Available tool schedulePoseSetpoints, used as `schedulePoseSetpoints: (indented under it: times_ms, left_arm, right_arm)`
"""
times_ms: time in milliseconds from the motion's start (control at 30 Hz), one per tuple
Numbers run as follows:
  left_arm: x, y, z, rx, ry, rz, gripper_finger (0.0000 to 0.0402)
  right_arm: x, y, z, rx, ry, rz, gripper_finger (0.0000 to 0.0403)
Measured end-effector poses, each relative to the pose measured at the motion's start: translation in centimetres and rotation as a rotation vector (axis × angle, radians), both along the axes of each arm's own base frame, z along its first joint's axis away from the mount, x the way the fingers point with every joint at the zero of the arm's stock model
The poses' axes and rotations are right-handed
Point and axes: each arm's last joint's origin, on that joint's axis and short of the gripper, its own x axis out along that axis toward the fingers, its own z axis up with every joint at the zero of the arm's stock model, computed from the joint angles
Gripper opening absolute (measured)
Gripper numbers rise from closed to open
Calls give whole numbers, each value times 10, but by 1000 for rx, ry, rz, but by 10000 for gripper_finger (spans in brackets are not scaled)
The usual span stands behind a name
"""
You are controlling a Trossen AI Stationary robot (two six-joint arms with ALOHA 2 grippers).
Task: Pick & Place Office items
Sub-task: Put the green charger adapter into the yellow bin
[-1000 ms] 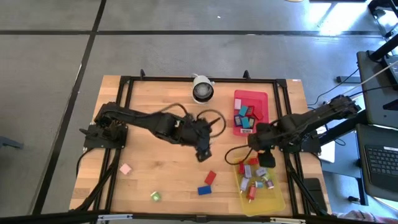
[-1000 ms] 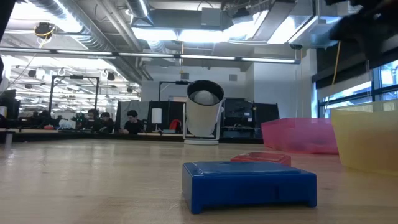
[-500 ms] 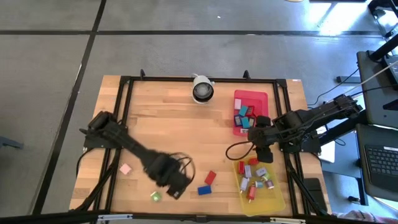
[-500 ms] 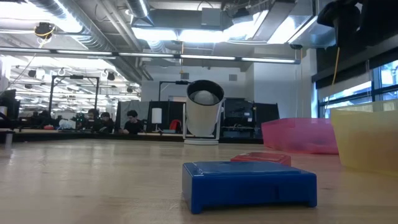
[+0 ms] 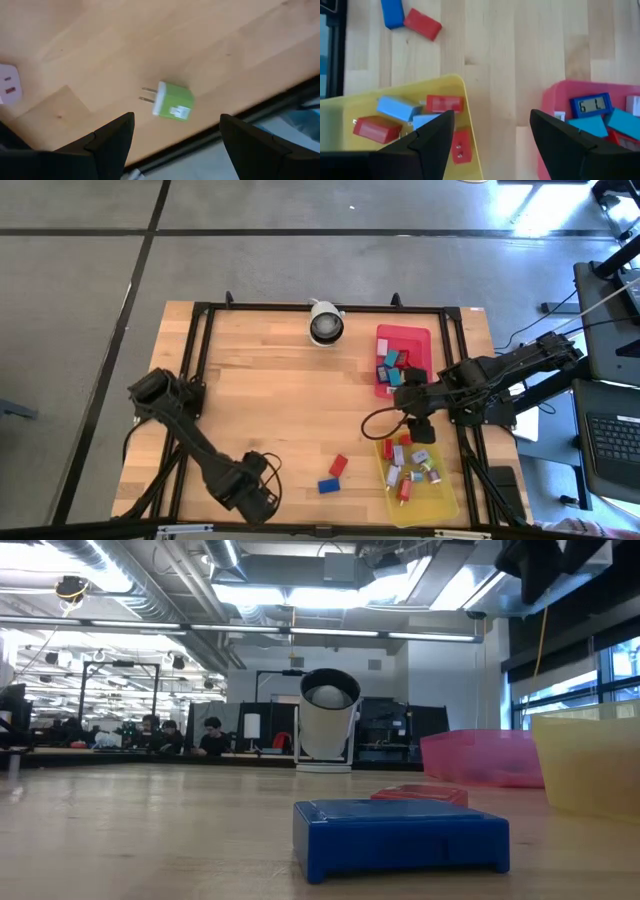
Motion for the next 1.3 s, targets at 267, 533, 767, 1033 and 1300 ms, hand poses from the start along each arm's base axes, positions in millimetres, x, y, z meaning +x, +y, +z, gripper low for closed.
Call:
schedulePoseSetpoints:
  times_ms: [267,533,767,1033,1300]
  left_arm:
    - [-10,-4,-28,5,-5,-41,290]
    - [-10,-3,-51,-24,-52,-65,290]
    - [-11,-2,-63,-57,-70,-79,290]
    - [-11,-4,-67,-99,-68,-84,287]
    - [-9,-2,-70,-99,-45,-43,211]
  right_arm:
    - [5,2,2,56,-52,-67,262]
    - [9,4,5,106,-93,-123,262]
    - [9,4,5,129,-96,-163,262]
    - [10,3,5,97,-118,-183,262]
    - [11,2,5,85,-128,-190,262]
